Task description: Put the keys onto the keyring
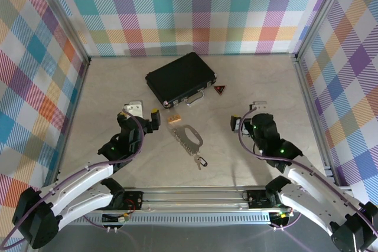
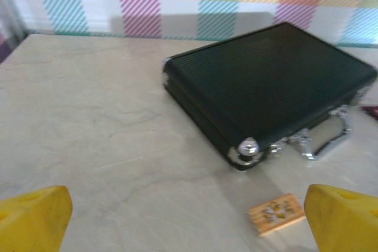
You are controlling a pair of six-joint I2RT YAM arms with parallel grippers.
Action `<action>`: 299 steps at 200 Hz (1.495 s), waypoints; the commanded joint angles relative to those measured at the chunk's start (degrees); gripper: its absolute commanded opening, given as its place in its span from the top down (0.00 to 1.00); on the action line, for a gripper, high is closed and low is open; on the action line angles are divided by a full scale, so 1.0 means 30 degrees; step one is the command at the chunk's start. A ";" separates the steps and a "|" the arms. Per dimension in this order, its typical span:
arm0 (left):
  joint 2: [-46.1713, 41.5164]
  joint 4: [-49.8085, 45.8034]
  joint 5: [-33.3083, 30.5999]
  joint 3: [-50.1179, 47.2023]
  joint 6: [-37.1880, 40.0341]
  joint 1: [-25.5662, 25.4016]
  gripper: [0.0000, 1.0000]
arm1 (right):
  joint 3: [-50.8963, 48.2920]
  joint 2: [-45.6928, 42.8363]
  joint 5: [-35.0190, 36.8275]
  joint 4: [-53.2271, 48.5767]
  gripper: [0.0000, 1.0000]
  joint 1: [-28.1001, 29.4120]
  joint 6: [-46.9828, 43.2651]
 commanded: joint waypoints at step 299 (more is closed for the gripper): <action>1.3248 1.8267 0.6132 -0.3250 0.3879 0.9612 0.00 | -0.2529 1.3880 -0.2661 1.9789 0.01 -0.8488 -0.5044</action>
